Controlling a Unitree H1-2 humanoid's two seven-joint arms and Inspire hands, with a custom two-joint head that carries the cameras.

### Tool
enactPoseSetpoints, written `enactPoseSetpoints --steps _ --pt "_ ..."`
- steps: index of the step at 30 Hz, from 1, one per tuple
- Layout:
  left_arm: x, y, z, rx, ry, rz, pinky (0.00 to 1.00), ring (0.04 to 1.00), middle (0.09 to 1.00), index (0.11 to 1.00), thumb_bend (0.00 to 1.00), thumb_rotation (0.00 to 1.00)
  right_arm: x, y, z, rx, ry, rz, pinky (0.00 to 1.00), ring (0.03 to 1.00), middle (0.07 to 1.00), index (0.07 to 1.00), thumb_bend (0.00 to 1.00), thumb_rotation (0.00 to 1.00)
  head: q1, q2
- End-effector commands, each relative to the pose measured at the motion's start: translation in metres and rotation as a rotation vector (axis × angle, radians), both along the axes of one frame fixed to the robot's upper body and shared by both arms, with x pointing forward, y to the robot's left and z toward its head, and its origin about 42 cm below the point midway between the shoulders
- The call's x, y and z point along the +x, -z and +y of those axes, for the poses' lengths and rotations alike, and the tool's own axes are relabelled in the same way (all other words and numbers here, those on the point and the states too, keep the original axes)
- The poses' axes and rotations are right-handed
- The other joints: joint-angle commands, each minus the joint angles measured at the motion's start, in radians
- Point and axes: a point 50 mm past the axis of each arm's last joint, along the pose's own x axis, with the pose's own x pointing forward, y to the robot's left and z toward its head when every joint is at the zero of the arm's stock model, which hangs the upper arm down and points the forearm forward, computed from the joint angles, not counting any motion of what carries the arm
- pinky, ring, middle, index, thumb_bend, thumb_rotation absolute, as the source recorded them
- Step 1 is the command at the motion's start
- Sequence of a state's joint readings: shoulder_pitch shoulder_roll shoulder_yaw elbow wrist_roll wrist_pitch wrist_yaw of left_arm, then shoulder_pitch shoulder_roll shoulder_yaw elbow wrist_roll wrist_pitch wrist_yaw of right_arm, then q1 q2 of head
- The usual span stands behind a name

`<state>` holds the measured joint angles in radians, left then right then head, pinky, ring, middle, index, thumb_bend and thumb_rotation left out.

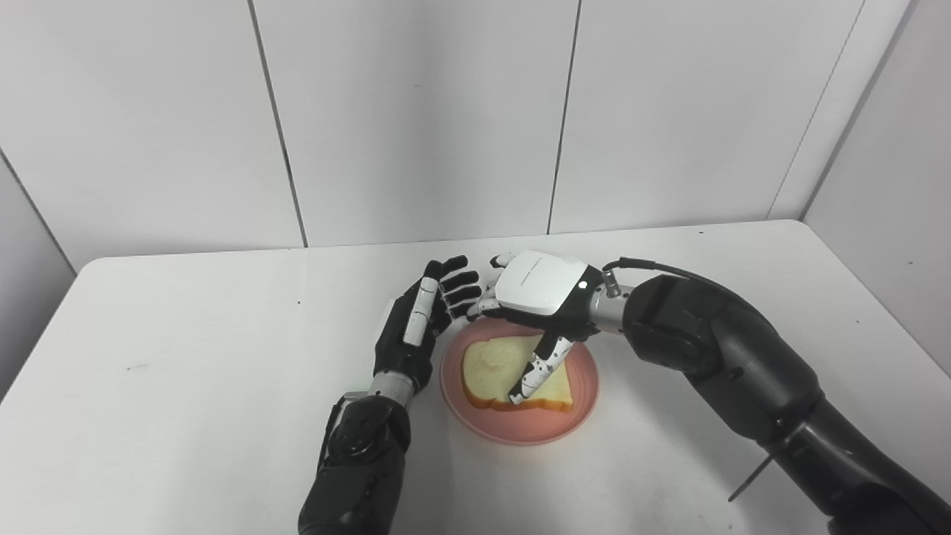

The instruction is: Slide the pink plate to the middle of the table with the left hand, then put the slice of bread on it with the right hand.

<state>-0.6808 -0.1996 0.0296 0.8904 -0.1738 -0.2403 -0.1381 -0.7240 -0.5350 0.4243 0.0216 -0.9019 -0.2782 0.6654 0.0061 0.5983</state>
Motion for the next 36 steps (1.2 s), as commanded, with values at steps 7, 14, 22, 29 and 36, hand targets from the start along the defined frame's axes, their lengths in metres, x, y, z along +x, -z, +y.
enactPoseSetpoints --steps 7,14,22,29,36 --pt "-0.011 0.030 0.006 0.042 -0.012 0.144 0.66 0.708 0.734 0.703 0.88 0.82 0.004 -0.051 -0.037 0.310 0.028 -0.085 0.73 0.781 0.783 0.791 1.00 0.76 -0.001 -0.004" --pt "-0.013 0.030 0.010 0.057 -0.038 0.117 0.70 0.778 0.788 0.744 0.86 0.80 0.003 -0.007 -0.075 0.834 0.260 -0.055 0.62 0.763 0.820 0.815 0.84 0.89 -0.005 -0.007" --pt "-0.012 0.023 0.025 0.114 -0.087 0.065 0.80 0.884 0.870 0.852 0.83 0.82 -0.013 0.072 -0.072 1.309 0.504 0.052 0.73 0.831 0.866 0.896 0.82 0.99 -0.016 -0.010" --pt "-0.015 0.021 0.031 0.141 -0.113 0.056 0.84 0.880 0.870 0.868 0.81 0.83 -0.021 0.117 -0.051 1.725 0.641 0.174 0.78 0.846 0.912 0.921 0.71 0.97 -0.032 -0.009" --pt "-0.016 0.018 0.032 0.231 -0.206 0.018 0.99 0.950 0.915 0.872 0.86 0.85 -0.037 0.154 -0.026 2.114 0.737 0.160 0.92 0.948 0.995 0.998 0.73 1.00 -0.032 -0.009"
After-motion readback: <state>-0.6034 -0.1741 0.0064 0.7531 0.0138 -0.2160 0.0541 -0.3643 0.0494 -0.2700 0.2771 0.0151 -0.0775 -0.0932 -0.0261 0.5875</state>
